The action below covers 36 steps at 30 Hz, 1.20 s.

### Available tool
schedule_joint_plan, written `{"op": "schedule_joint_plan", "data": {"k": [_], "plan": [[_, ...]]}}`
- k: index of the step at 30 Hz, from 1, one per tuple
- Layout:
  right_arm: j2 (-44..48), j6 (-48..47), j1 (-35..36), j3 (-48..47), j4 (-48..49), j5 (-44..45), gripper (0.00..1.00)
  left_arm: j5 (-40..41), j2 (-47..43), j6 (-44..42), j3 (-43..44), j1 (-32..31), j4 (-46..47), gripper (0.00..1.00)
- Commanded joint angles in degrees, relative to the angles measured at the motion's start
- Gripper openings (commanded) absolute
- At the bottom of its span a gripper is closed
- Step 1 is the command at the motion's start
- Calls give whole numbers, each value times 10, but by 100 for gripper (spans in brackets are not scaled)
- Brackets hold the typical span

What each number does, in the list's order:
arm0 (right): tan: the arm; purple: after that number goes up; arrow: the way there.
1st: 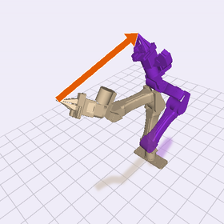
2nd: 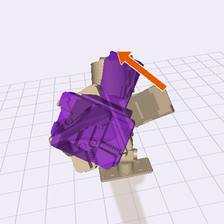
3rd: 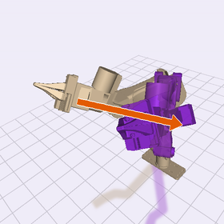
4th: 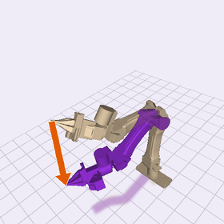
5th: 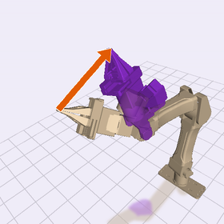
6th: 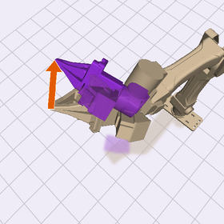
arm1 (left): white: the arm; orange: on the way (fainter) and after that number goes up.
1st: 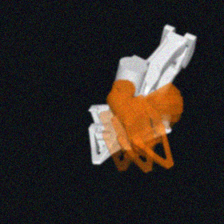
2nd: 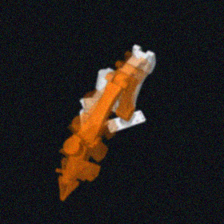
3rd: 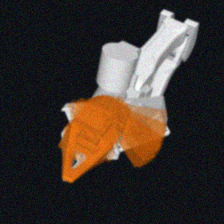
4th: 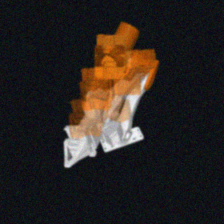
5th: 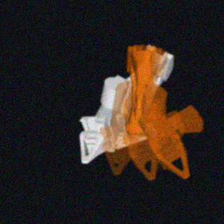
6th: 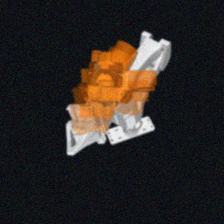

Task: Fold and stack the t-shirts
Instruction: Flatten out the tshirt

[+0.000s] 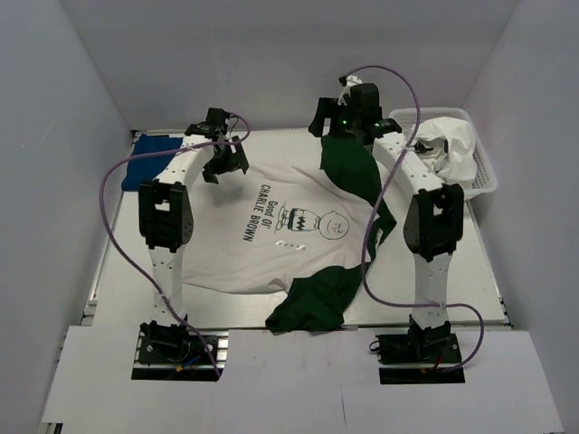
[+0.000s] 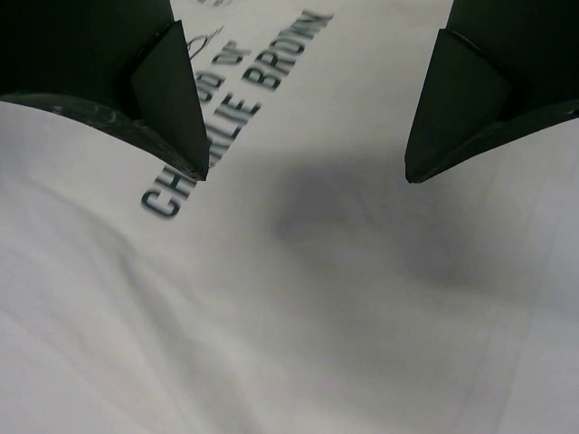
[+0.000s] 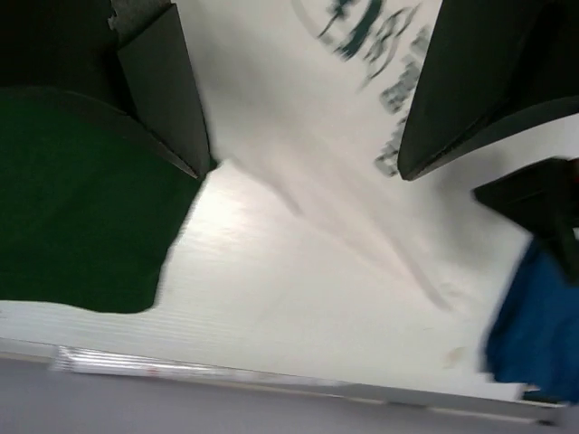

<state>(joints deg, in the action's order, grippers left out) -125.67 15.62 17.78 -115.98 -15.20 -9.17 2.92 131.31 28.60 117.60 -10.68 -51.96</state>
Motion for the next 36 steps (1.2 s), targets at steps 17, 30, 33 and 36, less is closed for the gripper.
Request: {"op": "schedule_joint_plan", "data": {"k": [17,30,33,36], "plan": [[275,101,42,509,-101,87,90,45,-288,25,-357,-2,33,99],[-47,49,-15,133,-218,203,90,76,-178,25,-277,-2,8,99],[-124,30,-27,6,-243,186,90,76,-132,25,-224,-2,3,99],[-174,-7,-31,-121,-271,152,90,76,-99,25,-187,4,-9,99]]}}
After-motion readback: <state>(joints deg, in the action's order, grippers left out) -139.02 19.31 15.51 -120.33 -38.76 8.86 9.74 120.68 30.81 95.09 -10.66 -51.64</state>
